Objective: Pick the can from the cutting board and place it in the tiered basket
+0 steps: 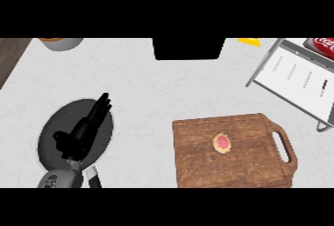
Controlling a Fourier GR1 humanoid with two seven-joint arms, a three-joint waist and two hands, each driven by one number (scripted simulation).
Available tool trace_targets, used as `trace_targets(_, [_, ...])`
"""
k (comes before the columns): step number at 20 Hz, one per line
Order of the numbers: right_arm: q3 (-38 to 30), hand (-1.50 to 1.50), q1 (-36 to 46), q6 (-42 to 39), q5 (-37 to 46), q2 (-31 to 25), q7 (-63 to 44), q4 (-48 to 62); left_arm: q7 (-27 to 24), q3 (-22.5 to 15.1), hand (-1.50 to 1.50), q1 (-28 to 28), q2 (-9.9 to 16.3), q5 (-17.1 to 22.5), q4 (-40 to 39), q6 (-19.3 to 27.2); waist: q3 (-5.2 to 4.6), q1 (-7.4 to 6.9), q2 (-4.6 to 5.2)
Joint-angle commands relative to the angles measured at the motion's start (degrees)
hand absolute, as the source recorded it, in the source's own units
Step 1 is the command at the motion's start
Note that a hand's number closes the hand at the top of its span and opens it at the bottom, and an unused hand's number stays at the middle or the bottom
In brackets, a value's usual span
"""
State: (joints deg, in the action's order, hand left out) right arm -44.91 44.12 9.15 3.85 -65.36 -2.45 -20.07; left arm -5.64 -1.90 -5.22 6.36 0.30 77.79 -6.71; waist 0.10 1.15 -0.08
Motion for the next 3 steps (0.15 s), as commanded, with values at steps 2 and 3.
trace_targets(2, [-6.94,-1.5,-13.75,-12.45,-5.63,-7.55,6.16,3.38,1.23,-1.48,0.0,3.52,-1.55,-0.41,3.95,1.19,0.11,0.71,-0.31])
trace_targets(3, [-8.08,-1.5,-14.93,-14.53,-6.79,-8.86,5.34,4.38,0.43,0.92,0.0,-1.82,-0.44,-0.47,-1.0,1.49,0.04,0.98,-0.03])
